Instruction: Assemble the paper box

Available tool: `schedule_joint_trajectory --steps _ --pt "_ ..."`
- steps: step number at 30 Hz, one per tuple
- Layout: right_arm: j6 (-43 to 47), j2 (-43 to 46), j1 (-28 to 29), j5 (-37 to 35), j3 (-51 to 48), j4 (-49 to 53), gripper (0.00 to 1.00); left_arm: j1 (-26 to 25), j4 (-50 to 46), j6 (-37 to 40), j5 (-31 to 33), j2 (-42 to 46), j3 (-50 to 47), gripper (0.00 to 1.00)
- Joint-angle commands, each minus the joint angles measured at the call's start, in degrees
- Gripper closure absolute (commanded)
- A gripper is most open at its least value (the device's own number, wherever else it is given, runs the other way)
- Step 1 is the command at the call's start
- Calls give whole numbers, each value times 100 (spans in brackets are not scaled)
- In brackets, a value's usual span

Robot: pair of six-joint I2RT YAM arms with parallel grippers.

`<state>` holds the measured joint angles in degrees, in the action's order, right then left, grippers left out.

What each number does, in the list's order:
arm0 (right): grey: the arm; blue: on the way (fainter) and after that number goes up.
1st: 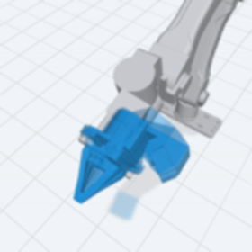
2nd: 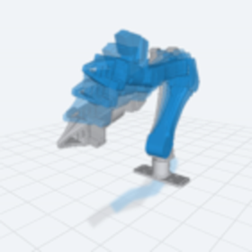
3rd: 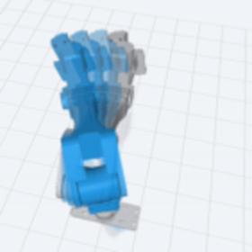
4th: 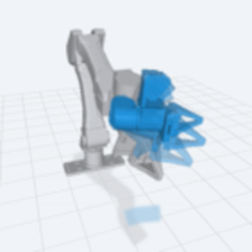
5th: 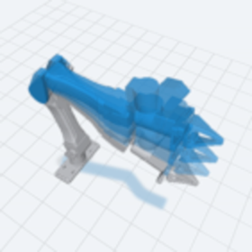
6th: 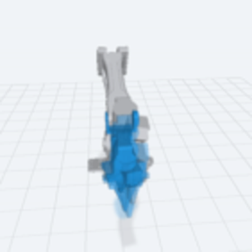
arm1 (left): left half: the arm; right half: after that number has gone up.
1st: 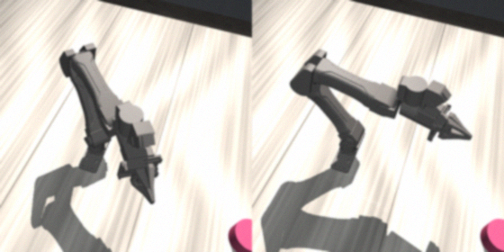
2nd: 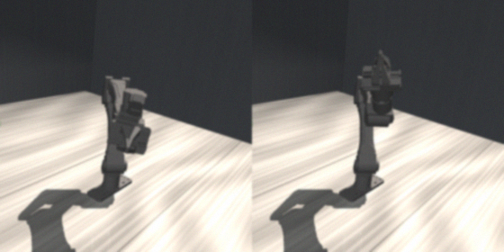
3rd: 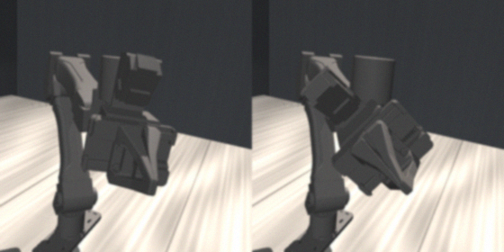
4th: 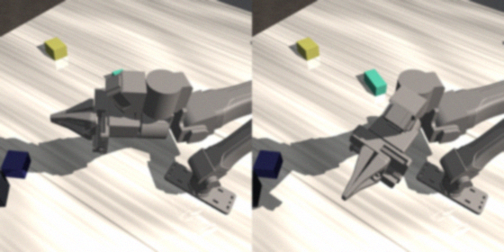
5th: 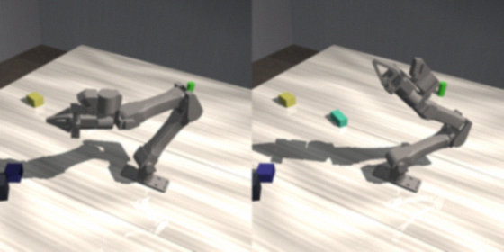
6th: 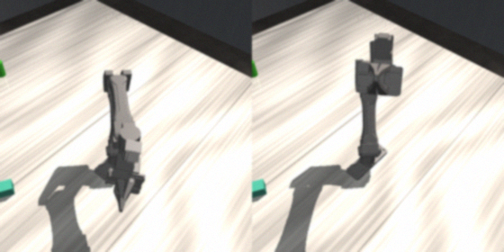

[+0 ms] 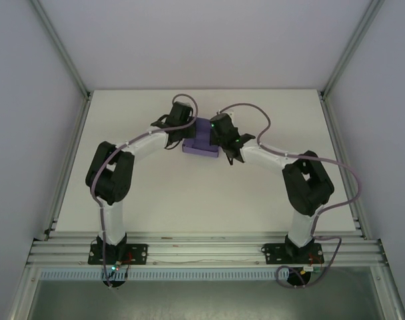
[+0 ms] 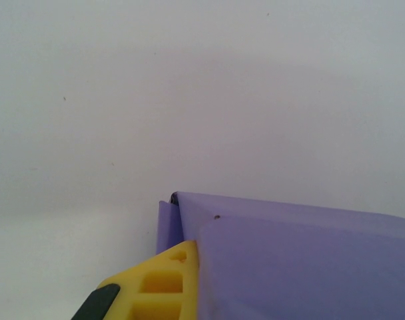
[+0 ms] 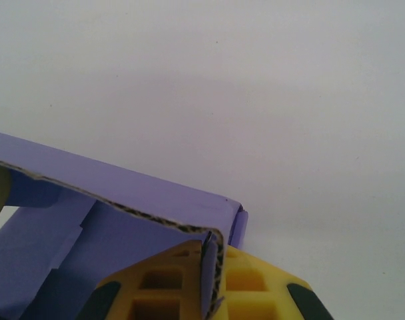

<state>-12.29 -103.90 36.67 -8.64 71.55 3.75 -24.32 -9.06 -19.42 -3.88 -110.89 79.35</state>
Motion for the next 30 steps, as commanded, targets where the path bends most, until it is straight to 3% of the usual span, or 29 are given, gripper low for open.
schedule_joint_trajectory --steps 1,6,11,14,15,17,19,26,30 --pt "383 0 245 547 -379 -411 100 -469 819 236 -581 464 -681 100" --pt "793 146 377 303 -1055 -891 100 -471 1486 116 -701 907 -1668 100" --pt "1105 262 661 -313 -1420 -1128 100 -482 1595 46 -835 1282 -2093 86" --pt "1193 295 778 -570 -1567 -1182 100 -497 1372 26 -789 1532 -2099 57" --pt "1209 308 801 -659 -1589 -1150 100 -495 1295 17 -753 1645 -2104 42" --pt "1234 342 825 -692 -1644 -1130 100 -496 995 11 -700 1853 -2043 29" --pt "1221 392 834 -700 -1711 -1152 100 -508 679 44 -650 2070 -1988 0" --pt "1277 440 897 -719 -1891 -1349 100 -504 -589 -54 -138 2635 -1655 0" --pt "1336 464 971 -775 -1992 -1496 100 -344 -1139 -663 445 2605 -1341 0"
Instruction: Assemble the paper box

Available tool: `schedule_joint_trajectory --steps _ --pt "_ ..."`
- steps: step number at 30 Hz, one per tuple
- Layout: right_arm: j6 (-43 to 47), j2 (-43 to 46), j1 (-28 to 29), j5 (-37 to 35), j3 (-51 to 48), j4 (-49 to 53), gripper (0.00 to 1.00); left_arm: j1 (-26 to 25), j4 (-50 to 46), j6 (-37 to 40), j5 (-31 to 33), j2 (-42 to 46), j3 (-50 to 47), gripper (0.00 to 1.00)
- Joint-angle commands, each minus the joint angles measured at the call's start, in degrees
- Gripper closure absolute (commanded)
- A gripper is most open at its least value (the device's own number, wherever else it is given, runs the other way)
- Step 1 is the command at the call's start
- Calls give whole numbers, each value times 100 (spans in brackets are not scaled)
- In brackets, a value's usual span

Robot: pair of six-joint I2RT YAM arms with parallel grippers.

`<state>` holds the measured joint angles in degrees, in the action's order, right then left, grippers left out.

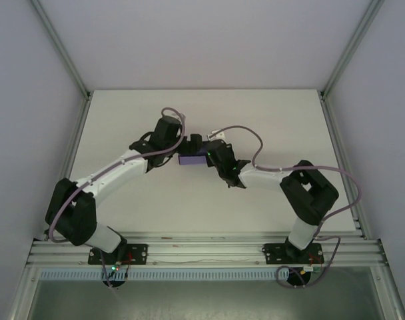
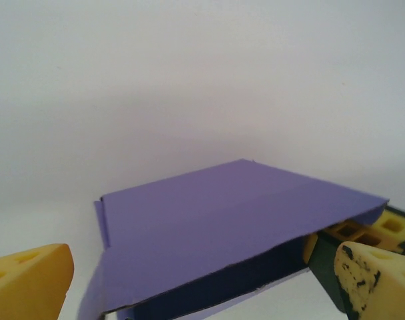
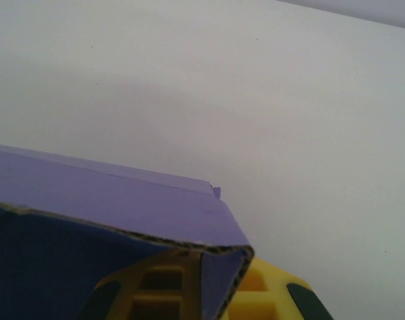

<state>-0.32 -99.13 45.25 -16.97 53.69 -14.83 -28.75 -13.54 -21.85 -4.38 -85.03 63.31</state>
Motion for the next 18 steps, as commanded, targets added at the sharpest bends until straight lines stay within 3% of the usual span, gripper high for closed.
schedule_joint_trajectory --steps 1,6,10,14,18 --pt "137 5 127 53 -243 335 100 191 -733 -543 453 -30 320 0" --pt "215 132 199 126 -564 -55 100 861 -532 -1143 -320 -514 408 0" --pt "340 131 273 62 -726 -228 99 997 -284 -1203 -987 -1030 404 0" --pt "374 157 340 47 -872 -336 91 1009 258 -1378 -1666 -1354 179 12" --pt "393 322 375 205 -1093 -373 83 1014 570 -1384 -1699 -1491 -91 19"
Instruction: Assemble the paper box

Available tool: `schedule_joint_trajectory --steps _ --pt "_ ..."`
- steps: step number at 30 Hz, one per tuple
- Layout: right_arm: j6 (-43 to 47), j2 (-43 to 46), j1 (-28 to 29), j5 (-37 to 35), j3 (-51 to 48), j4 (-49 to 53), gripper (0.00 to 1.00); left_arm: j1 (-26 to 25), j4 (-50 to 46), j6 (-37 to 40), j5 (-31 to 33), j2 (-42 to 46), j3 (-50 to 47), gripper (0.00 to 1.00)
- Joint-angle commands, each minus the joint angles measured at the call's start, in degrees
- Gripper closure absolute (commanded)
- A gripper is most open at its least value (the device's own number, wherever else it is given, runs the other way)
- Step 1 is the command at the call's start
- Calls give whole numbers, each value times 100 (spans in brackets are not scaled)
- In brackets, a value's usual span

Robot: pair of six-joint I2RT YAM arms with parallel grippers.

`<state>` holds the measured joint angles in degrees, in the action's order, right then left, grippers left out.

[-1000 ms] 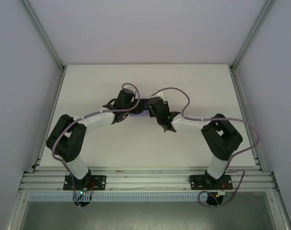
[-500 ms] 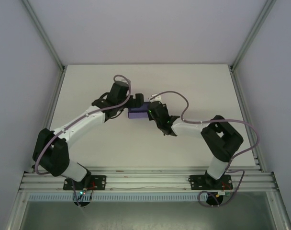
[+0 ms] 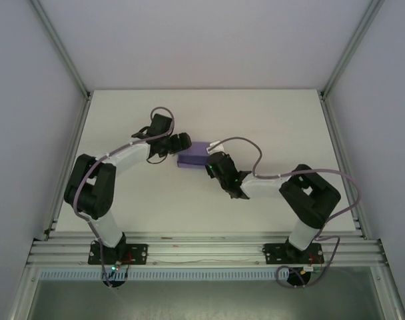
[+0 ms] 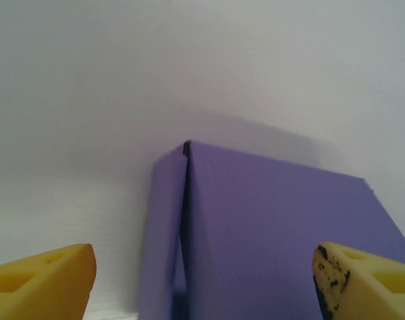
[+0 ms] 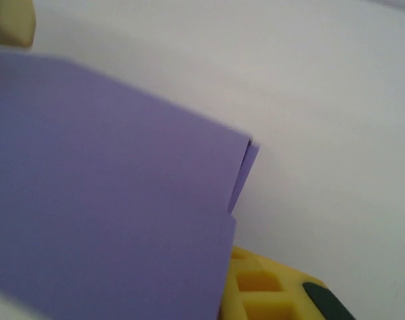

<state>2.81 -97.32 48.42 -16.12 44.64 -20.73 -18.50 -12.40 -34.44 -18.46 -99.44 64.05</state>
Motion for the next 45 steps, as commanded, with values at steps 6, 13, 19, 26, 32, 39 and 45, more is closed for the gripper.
schedule_joint_trajectory --steps 6,13,19,26,32,39,45 --pt "207 459 53 156 -393 331 62 0 657 -27 -421 -351 -337 29" --pt "685 1216 46 1121 -724 985 36 109 986 129 -622 -651 -436 37" --pt "77 1859 -421 1978 -1056 889 13 167 1355 211 -754 -796 -564 45" --pt "-1437 1488 -1293 2351 -364 1291 0 542 2413 -172 -1611 -1105 -994 61" --pt "-2869 745 -1842 3487 468 1524 0 924 3452 -619 -2347 -1201 -1449 71" --pt "-3276 -54 -2009 4105 1298 1752 0 1088 3966 -774 -2622 -1253 -1653 73" --pt "-3685 -782 -2232 4783 1738 1608 1 1147 4102 -821 -2711 -1329 -1677 77"
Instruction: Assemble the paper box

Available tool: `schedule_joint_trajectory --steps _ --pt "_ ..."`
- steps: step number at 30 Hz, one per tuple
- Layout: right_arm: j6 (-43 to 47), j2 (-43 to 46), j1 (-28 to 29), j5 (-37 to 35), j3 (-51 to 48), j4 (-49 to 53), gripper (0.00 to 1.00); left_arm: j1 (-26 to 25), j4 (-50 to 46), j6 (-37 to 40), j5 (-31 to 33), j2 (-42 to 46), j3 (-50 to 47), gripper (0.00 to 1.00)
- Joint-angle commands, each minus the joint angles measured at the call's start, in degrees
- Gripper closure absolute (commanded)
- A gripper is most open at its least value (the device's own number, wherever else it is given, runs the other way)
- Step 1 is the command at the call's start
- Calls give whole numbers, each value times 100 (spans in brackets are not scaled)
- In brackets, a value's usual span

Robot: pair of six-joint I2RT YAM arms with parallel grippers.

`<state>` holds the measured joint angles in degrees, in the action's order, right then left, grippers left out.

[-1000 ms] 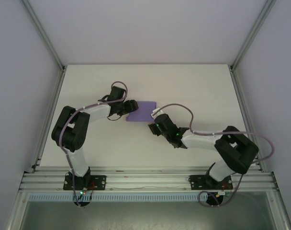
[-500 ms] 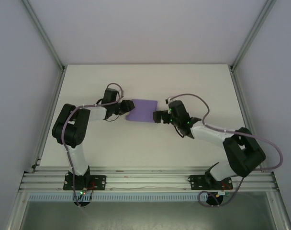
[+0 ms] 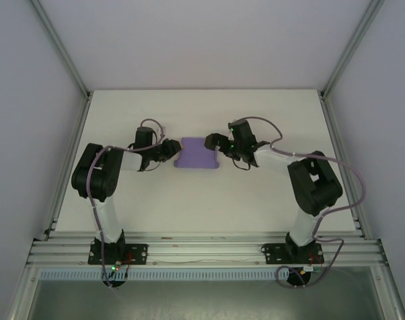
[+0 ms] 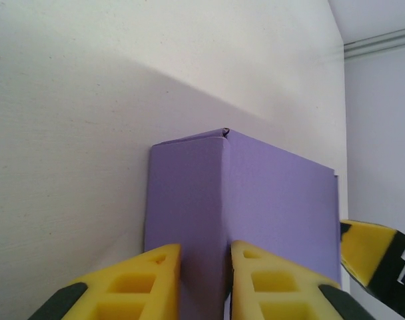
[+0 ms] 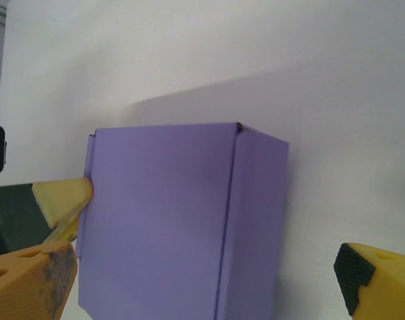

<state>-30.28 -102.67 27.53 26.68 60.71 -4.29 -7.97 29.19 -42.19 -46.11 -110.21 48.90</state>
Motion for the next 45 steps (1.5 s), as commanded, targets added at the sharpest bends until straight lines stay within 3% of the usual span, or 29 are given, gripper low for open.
schedule_joint_trajectory --steps 1,10,16,20,22,24,25,27,29,30,33,35,39,42,45 --pt "-506 -382 -188 679 158 -210 2 89 -19 -59 50 -279 -165 77" --pt "-624 -827 -251 1204 492 -173 5 180 -19 -68 111 -253 -291 81" --pt "-941 -1175 -253 1850 663 -750 11 183 -84 26 45 -246 -218 81" --pt "-1023 -1221 -257 2009 795 -963 26 177 -102 126 -19 -215 -168 77" --pt "-1033 -1158 -252 2045 819 -990 40 173 -19 197 -121 -148 -139 74" --pt "-1085 -1072 -262 2043 811 -951 56 160 48 393 -208 2 -99 66" --pt "-1099 -1013 -260 2042 822 -876 57 147 -27 563 -140 132 -55 59" --pt "-1165 -911 -259 2011 828 -704 57 75 -273 1010 -5 521 47 41" --pt "-1327 -796 -274 1902 886 -316 55 -30 -615 1669 343 959 146 5" --pt "-1462 -735 -280 1878 943 -78 55 -115 -796 2100 583 1205 191 0" --pt "-1911 -638 -372 1929 1356 1087 52 -397 -1658 3913 1139 1885 424 0" --pt "-2013 -616 -453 2026 1737 1954 48 -617 -2208 5156 1150 2215 549 0" --pt "-2111 -610 -619 2269 2478 3590 50 -992 -3673 7266 990 2603 916 0" --pt "-2583 -455 -735 2557 2557 3884 52 -1196 -4271 8242 1211 2747 1008 0" --pt "-3116 -236 -819 2697 2442 3739 64 -1372 -4290 8619 1647 2799 967 0"
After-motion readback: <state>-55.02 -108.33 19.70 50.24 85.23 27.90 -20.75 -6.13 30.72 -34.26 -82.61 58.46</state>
